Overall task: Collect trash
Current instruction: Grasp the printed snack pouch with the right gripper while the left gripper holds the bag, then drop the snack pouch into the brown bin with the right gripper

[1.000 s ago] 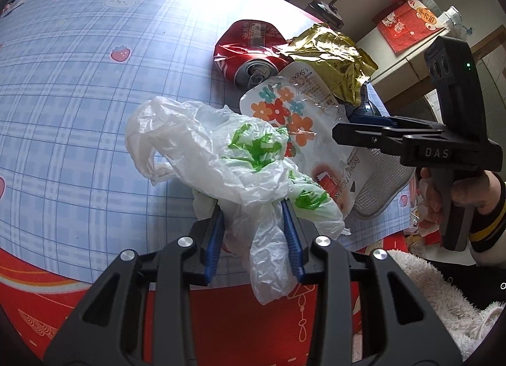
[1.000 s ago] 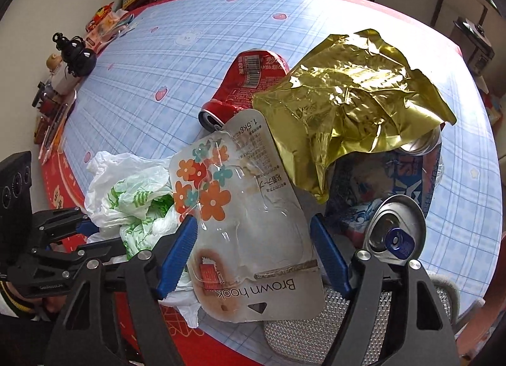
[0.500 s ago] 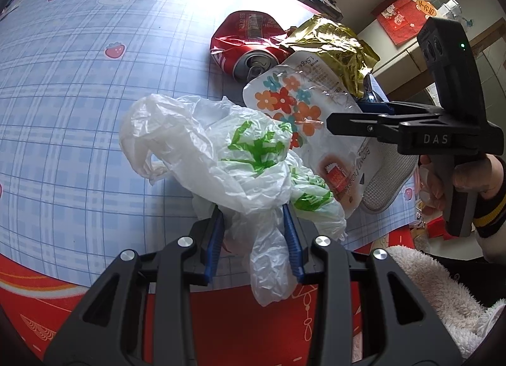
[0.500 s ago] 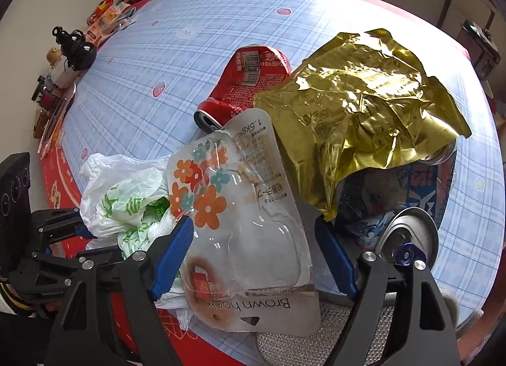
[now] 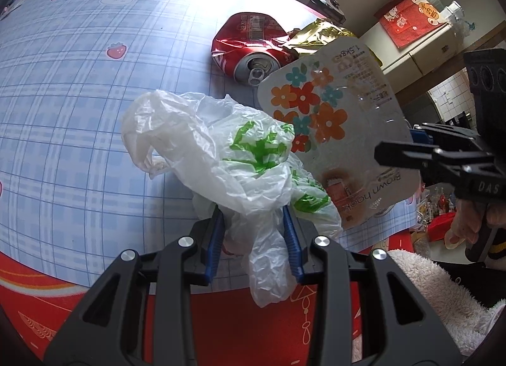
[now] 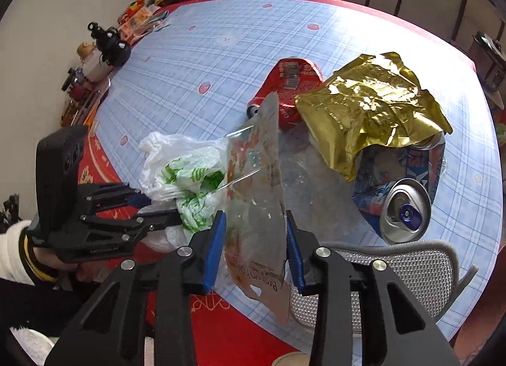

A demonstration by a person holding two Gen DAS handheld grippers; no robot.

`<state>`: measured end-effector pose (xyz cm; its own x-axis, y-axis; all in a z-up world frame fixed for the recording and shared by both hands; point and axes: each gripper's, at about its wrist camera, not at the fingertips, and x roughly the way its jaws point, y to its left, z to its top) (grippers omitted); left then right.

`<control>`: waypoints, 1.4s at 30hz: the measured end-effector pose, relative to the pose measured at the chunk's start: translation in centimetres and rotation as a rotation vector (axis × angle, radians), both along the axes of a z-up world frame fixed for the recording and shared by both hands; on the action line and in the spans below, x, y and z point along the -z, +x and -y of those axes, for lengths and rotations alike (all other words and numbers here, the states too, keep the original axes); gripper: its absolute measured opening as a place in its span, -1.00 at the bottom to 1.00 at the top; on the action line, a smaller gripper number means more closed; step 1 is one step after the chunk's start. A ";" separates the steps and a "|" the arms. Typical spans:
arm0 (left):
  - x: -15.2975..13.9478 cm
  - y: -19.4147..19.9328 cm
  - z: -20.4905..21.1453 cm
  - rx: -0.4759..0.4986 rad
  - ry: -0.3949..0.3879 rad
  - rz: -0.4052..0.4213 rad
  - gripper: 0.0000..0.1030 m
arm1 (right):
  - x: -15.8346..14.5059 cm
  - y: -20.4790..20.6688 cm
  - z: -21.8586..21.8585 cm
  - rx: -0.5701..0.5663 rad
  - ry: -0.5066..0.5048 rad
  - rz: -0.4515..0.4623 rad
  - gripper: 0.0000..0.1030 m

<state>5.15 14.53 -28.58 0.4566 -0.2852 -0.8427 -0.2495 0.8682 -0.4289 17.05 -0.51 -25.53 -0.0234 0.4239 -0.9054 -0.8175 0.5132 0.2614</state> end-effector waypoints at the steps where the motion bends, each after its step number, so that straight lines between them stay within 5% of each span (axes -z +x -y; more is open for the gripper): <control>1: 0.0 0.1 0.1 0.003 0.002 -0.001 -0.28 | 0.3 -0.3 -0.1 -0.004 -0.005 0.003 -0.37; 4: -0.1 0.2 0.4 0.011 0.013 0.000 -0.29 | 0.7 -0.7 -0.2 0.029 0.001 0.012 -0.73; 7: -0.3 0.1 0.4 0.011 0.017 0.007 -0.31 | 0.1 -0.6 0.5 0.066 0.048 0.020 -0.79; 15: -3.7 -1.2 -0.7 -0.011 0.052 0.088 -0.37 | -3.8 0.1 4.4 0.161 0.181 0.088 -0.79; 26: -13.0 -1.9 -0.7 -0.020 0.150 0.281 -0.38 | -9.7 1.1 11.4 0.315 0.344 0.201 -0.79; 35: -19.8 1.6 4.7 0.068 0.200 0.417 -0.37 | -12.6 2.9 22.0 0.517 0.389 0.324 -0.79; 42: -21.3 5.7 11.8 0.180 0.195 0.457 -0.37 | -11.8 4.8 32.1 0.698 0.316 0.383 -0.79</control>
